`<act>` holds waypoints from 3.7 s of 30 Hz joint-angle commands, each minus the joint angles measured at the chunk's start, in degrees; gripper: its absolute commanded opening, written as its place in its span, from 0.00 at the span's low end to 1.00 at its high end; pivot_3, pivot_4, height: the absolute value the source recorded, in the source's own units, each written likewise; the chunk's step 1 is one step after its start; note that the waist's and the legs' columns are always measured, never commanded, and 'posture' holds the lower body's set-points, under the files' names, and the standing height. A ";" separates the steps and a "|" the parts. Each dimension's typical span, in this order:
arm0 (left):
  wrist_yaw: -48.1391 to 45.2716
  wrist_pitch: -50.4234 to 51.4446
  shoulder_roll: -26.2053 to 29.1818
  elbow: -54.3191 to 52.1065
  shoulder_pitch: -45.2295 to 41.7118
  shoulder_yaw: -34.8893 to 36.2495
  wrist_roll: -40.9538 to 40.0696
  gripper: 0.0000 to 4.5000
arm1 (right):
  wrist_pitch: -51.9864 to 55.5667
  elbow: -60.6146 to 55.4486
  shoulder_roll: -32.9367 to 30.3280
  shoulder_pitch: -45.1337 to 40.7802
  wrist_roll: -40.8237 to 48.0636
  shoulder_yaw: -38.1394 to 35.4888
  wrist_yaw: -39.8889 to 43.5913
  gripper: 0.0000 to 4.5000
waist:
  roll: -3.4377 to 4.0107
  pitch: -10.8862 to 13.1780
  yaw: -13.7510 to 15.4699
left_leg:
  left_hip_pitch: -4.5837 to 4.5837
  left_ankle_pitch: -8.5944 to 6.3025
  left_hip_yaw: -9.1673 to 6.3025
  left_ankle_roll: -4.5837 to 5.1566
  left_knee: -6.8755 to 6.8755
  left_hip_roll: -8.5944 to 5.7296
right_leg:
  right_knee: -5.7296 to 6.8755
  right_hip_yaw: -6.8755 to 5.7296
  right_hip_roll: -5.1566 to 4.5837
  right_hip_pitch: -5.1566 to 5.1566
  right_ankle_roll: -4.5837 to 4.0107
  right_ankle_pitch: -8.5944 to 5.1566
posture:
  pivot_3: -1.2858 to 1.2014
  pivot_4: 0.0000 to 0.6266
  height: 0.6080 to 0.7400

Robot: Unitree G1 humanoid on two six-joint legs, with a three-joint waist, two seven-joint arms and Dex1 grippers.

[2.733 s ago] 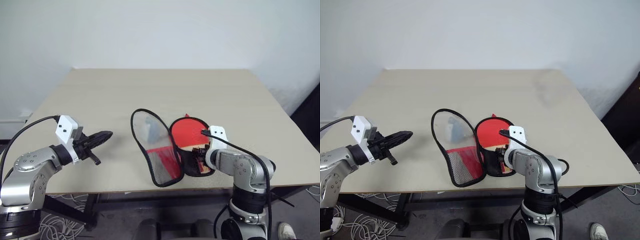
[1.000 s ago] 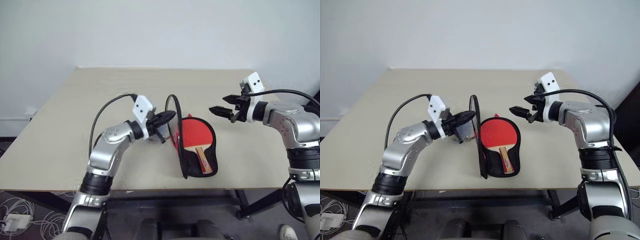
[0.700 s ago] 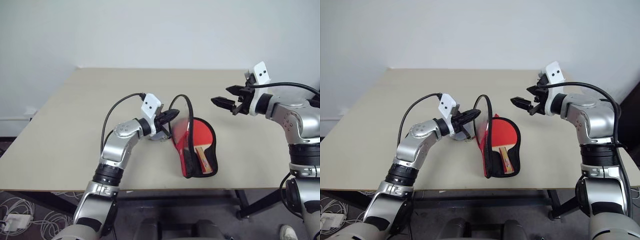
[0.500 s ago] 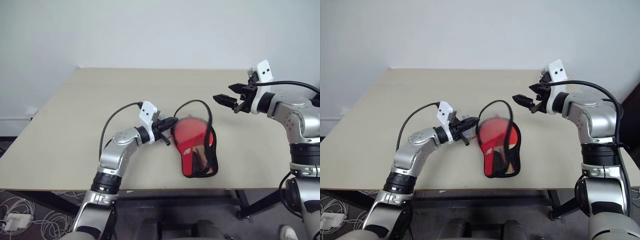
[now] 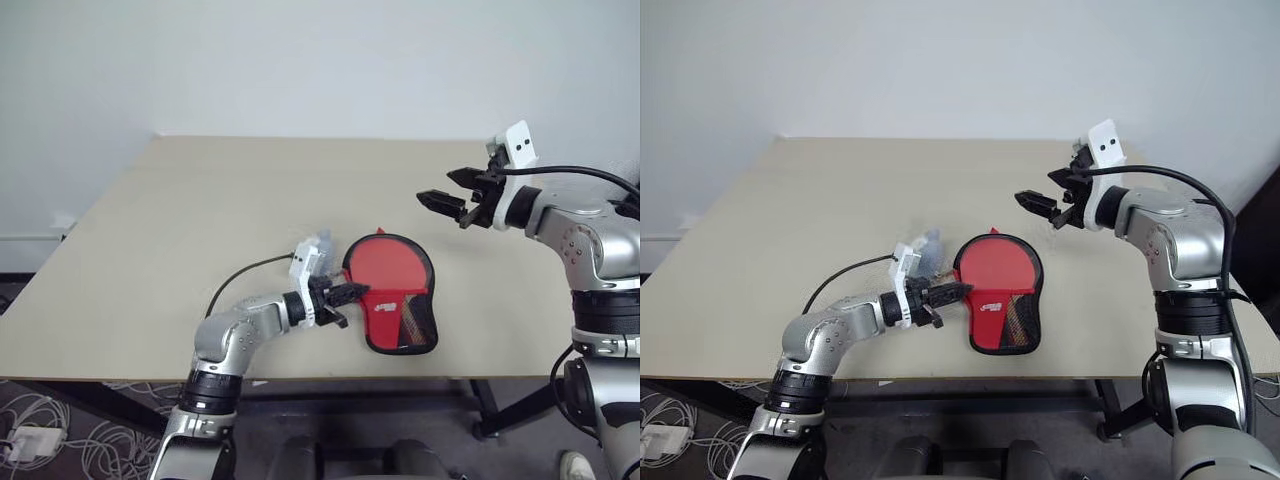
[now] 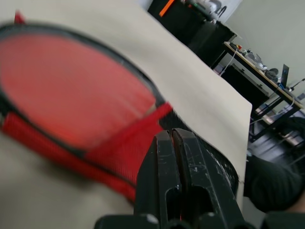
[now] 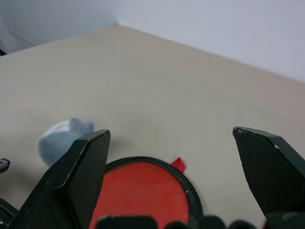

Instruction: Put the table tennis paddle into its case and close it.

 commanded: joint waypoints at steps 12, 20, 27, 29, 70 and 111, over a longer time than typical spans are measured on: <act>1.94 9.16 1.51 -4.92 2.12 1.29 -6.06 0.82 | 2.63 -6.01 1.38 2.42 2.56 -1.99 -3.51 1.00 | 0.01 0.00 -0.01 | 0.00 0.00 0.00 0.00 -0.01 0.00 | 0.01 0.00 0.00 -0.01 -0.01 0.00 | 0.52 0.00 1.00; 4.57 18.90 0.36 -1.24 1.51 4.32 -10.10 0.98 | 3.87 -8.11 2.52 3.79 3.55 -2.42 -5.34 1.00 | 0.01 0.00 -0.03 | 0.00 0.00 -0.01 0.00 0.00 0.00 | 0.01 0.01 0.00 -0.01 0.00 0.00 | 0.52 0.00 1.00; 6.09 23.27 -2.27 3.06 0.26 6.73 -11.25 0.98 | 4.84 -9.91 3.23 4.77 4.63 -2.89 -6.90 1.00 | 0.01 0.00 -0.01 | 0.00 0.00 -0.03 0.00 0.01 -0.02 | 0.00 -0.01 -0.01 0.01 0.00 0.00 | 0.52 0.00 1.00; 5.49 23.26 -2.38 4.09 -0.21 6.63 -11.02 0.98 | 5.12 -10.38 3.44 5.01 5.03 -2.92 -7.41 1.00 | 0.01 -0.01 0.00 | 0.01 0.00 -0.04 0.00 0.00 -0.02 | 0.01 -0.02 -0.01 0.01 0.00 0.00 | 0.52 0.00 1.00; 11.23 31.05 -7.98 14.56 -8.89 7.06 -7.20 0.70 | 7.00 -13.20 6.83 5.87 7.64 -2.12 -11.48 1.00 | 0.03 -0.02 -0.02 | 0.00 0.00 -0.15 0.00 0.02 -0.12 | 0.00 -0.07 -0.06 0.05 0.00 -0.01 | 0.52 0.00 1.00; 46.03 31.47 -0.33 -1.14 8.83 -4.29 -65.17 0.01 | 14.72 -19.29 7.72 7.12 12.14 -3.87 -16.48 1.00 | 0.07 -0.03 0.02 | -0.04 0.00 -0.19 0.00 0.00 -0.12 | 0.01 -0.02 -0.10 -0.03 -0.02 -0.01 | 0.52 0.00 1.00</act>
